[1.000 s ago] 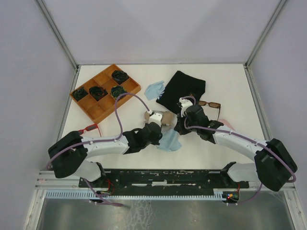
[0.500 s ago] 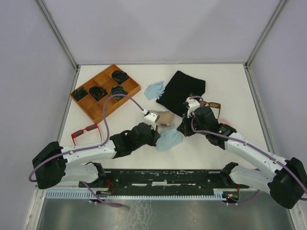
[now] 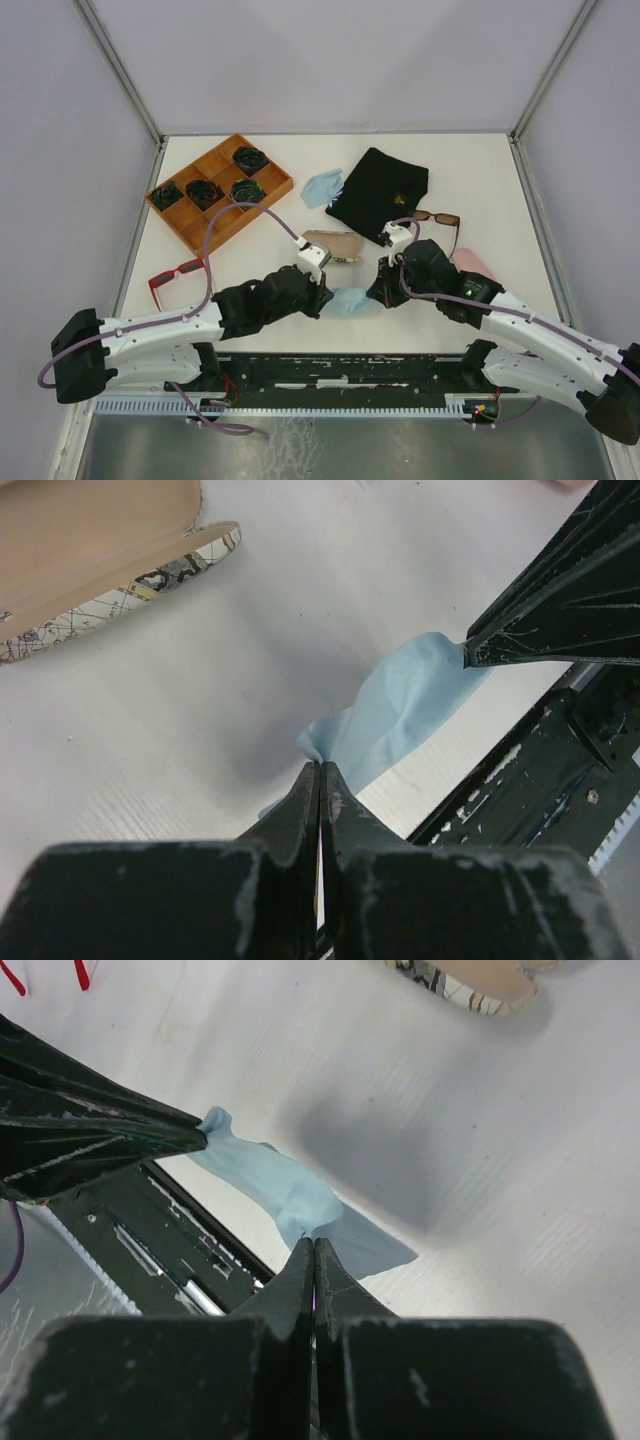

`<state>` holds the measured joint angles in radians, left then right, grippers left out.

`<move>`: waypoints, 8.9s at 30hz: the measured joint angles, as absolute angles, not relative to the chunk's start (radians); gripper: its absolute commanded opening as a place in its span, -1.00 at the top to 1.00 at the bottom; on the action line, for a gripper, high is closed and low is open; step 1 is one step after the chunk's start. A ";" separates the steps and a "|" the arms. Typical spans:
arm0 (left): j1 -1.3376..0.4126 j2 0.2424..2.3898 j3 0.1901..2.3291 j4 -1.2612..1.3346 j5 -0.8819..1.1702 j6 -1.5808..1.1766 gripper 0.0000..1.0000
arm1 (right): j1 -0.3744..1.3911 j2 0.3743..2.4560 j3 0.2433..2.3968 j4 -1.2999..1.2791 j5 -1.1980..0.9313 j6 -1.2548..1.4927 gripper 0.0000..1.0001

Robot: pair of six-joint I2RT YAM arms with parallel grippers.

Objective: Organize the sunglasses
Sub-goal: Fold the glasses cleaning cloth at the center of the board, then adjust the glasses cleaning cloth at the center of the board.

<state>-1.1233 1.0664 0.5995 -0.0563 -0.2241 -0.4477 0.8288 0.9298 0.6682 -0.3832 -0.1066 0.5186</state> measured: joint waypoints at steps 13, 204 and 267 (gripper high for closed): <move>-1.128 1.140 0.641 -0.147 -0.239 -0.448 0.94 | 0.844 1.054 0.731 -0.538 -0.058 0.630 1.00; -0.948 1.174 0.346 0.380 -0.177 -0.519 0.42 | 0.849 1.293 0.529 -0.091 -0.203 0.579 0.20; -0.944 1.052 0.267 0.308 -0.262 -0.535 0.40 | 0.849 1.539 0.622 0.079 -0.539 0.519 0.17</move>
